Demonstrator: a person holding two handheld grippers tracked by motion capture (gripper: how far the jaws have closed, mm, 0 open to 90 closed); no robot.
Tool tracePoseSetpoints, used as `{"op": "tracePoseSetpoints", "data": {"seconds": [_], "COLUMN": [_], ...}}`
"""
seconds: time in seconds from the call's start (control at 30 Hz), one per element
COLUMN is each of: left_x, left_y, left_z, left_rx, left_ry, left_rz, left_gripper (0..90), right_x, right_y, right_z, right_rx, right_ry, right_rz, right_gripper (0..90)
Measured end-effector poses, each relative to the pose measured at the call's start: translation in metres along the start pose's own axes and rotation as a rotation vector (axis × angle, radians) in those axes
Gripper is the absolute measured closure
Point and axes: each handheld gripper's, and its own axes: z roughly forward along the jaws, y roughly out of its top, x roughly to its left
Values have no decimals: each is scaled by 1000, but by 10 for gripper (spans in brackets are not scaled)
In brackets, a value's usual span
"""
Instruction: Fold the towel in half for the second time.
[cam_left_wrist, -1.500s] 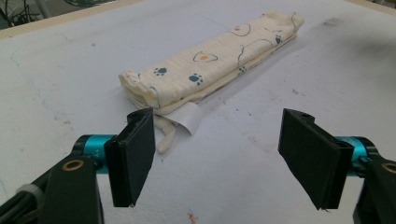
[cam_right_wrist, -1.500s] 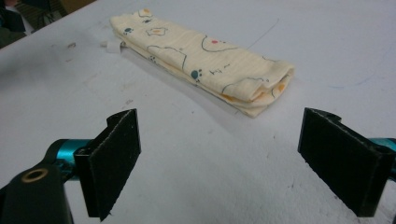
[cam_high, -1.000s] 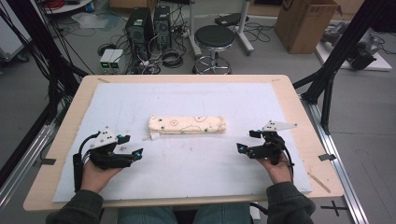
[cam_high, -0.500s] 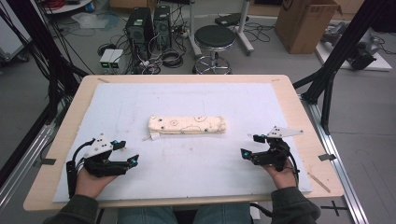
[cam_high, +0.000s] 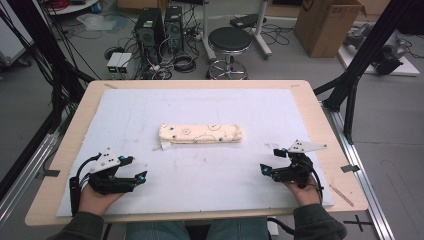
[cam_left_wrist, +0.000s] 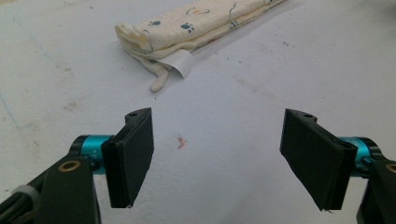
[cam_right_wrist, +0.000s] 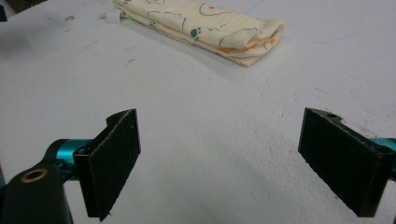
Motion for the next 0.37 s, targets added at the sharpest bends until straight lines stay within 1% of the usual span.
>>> {"op": "tracePoseSetpoints", "data": {"seconds": [0.2,0.27,0.37], "left_x": [3,3,2], "left_y": [-2,-2,-2], "left_z": [5,6,7], "left_rx": [13,12,15], "left_ry": [-2,0,1], "left_rz": [-15,-13,-3], "left_gripper": [263,262,262], "right_x": [0,0,1], "right_y": [0,0,1], "right_z": [6,8,9], "right_rx": [12,18,18], "right_ry": [-1,-1,-4], "right_rz": [-2,-2,-18], "right_gripper": [122,122,122]}}
